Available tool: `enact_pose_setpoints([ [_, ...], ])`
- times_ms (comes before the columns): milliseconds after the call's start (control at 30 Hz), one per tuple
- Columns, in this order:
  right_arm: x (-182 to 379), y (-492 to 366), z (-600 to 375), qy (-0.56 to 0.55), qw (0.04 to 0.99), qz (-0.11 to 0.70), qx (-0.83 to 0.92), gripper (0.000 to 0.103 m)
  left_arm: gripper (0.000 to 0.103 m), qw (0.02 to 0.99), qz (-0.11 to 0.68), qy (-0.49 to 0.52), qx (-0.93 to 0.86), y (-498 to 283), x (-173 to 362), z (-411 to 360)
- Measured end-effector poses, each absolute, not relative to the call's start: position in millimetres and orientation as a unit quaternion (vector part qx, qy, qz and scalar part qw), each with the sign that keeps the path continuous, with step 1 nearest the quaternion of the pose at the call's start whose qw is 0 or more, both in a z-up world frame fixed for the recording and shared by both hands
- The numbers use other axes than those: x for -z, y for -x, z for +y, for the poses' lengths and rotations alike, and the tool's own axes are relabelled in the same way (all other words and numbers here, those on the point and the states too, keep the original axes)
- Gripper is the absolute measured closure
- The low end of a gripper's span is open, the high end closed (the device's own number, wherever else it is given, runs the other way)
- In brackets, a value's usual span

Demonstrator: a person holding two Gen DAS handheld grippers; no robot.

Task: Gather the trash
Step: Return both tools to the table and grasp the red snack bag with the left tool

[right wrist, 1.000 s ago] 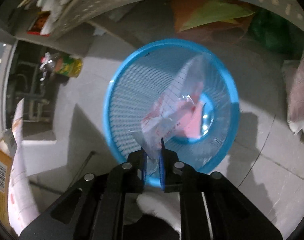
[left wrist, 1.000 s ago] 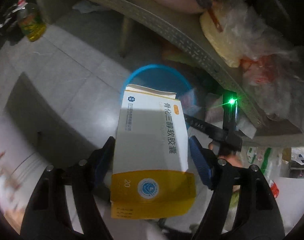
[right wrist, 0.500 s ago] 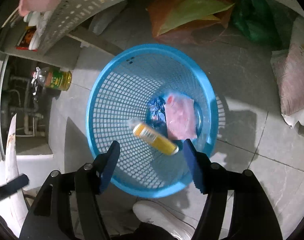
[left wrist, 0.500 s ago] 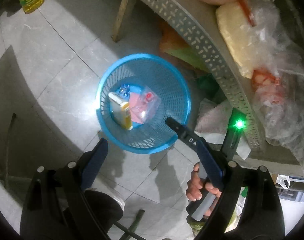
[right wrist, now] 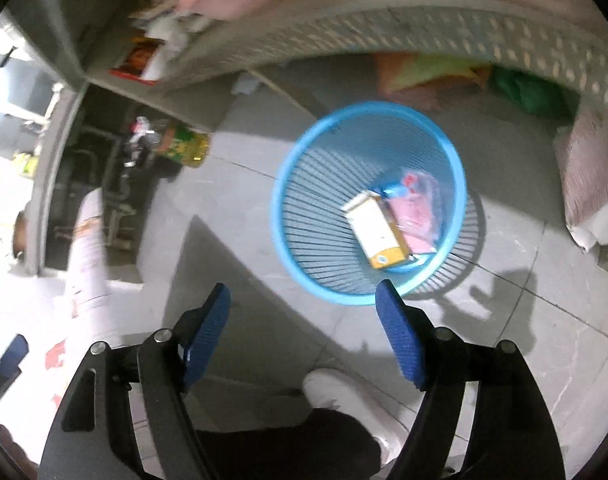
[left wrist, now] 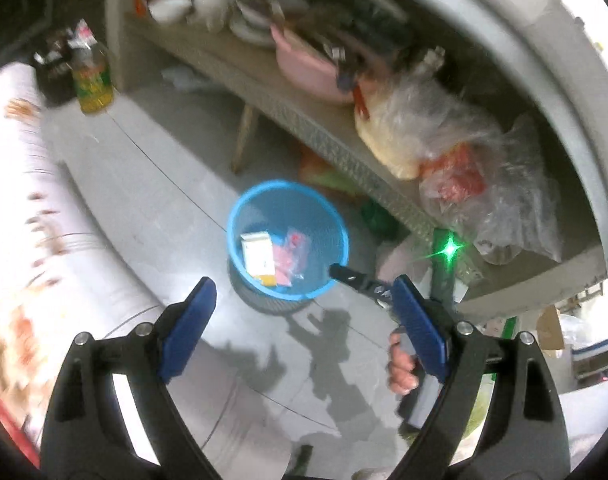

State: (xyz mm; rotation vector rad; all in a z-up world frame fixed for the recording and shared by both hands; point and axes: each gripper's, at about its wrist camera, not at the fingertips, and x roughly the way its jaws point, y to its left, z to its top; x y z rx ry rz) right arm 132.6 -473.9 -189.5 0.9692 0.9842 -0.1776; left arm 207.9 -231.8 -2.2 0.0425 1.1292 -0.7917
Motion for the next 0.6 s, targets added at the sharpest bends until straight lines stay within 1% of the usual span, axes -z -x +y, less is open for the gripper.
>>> enact_pose_setpoints([
  [233,119,-137,-442,-0.407,0.809,0.423,0.019,0.030,0.018,0.843,0.439,-0.020,0.309,-164,-48,-140],
  [433,78,-151,-397,-0.385,0.819,0.422,-0.058,0.030,0.018,0.878,0.411,-0.005,0.245,-139,-64,-52],
  [600,47,-167,-333,-0.349,0.819,0.432,-0.146,0.030,0.018,0.909,0.377,0.035,0.173,-121,-80,30],
])
